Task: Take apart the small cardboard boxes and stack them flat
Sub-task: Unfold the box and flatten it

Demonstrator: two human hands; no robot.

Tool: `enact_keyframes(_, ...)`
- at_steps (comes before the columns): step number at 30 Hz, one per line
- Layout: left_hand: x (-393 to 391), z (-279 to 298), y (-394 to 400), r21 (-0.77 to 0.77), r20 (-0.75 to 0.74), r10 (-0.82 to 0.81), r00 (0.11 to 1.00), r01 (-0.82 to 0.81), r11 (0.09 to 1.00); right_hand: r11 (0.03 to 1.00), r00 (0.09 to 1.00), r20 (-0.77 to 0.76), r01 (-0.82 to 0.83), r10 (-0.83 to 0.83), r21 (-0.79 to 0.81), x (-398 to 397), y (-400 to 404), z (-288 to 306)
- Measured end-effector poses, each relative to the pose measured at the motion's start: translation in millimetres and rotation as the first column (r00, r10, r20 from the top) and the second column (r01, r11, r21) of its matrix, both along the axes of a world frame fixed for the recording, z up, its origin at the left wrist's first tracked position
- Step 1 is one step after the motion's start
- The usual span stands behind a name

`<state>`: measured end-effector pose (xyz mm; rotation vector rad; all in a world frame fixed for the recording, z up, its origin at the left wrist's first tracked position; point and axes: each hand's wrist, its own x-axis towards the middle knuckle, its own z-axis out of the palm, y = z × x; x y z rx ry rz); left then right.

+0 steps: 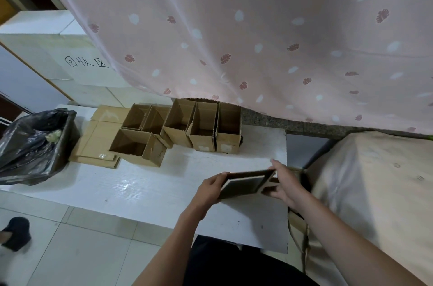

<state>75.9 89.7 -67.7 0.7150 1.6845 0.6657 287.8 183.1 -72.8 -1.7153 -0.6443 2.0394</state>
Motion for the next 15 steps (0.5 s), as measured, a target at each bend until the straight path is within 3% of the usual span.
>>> enact_keyframes(2,-4,-1,1,0.050,-0.086,-0.030,0.996,0.035,0.998,0.997,0.997,-0.003,0.081,-0.081,0.001,2,4,2)
enact_keyframes(7,-11,-24,7,0.164,-0.395,-0.254,0.883,0.340,0.926,0.997,0.948,0.312,0.034,-0.055,0.072,8,-2,-22)
enact_keyframes(10,-10,-50,5,0.092,-0.453,-0.331,0.828,0.413,0.906,0.999,0.940,0.339,0.043,-0.039,-0.005,8,-10,-37)
enact_keyframes(15,2,-103,-12,-0.033,-0.512,-0.473,0.717,0.534,0.845,0.992,0.838,0.532,-0.113,0.126,-0.056,8,-33,-68)
